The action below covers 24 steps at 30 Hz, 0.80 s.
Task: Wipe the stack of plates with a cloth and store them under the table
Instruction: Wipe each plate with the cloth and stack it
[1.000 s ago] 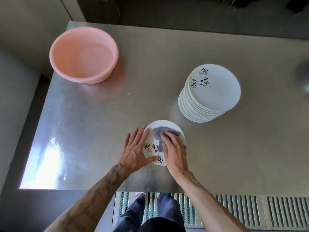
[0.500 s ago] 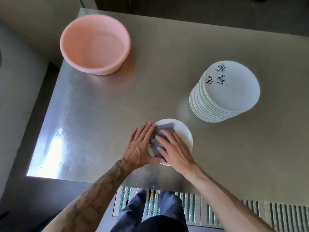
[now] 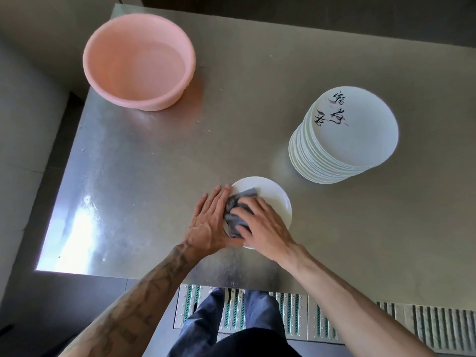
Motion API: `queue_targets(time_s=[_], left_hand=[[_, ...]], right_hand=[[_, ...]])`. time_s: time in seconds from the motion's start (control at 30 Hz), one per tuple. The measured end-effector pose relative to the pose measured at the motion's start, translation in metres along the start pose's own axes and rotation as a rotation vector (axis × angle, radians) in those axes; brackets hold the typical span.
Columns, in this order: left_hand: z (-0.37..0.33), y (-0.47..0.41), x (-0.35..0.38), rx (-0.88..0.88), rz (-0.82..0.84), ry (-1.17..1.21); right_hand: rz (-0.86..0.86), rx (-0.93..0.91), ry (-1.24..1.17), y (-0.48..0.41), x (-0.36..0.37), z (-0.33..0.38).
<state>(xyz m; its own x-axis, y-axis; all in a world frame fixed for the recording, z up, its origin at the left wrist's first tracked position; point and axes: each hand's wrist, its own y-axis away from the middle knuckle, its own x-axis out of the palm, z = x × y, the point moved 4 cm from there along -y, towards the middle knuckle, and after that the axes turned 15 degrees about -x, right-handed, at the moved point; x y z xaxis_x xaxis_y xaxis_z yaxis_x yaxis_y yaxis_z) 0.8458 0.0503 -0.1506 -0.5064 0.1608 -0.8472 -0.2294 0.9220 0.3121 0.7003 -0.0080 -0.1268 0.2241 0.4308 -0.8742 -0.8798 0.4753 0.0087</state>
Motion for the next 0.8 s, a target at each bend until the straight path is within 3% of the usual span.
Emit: queue_targets(time_s=[0.07,0.23,0.43,0.67,0.8], left_hand=[[-0.001,-0.001,-0.001,-0.001,0.006,-0.004],[-0.002,0.0,-0.003,-0.025,0.048,-0.029],[0.0,-0.002,-0.002,-0.006,0.086,-0.058],[0.0,-0.002,-0.001,0.002,0.096,-0.08],[-0.004,0.0,-0.003,-0.009,0.074,-0.079]], right_hand=[[0.017,-0.022,0.024,0.004,-0.004,-0.004],[-0.068,0.222,0.093,0.022,-0.029,-0.035],[-0.032,0.183,-0.047,0.078,-0.011,-0.006],[-0.056,0.127,-0.123,0.018,0.006,0.005],[-0.126,0.211,-0.136,0.003,0.004,-0.002]])
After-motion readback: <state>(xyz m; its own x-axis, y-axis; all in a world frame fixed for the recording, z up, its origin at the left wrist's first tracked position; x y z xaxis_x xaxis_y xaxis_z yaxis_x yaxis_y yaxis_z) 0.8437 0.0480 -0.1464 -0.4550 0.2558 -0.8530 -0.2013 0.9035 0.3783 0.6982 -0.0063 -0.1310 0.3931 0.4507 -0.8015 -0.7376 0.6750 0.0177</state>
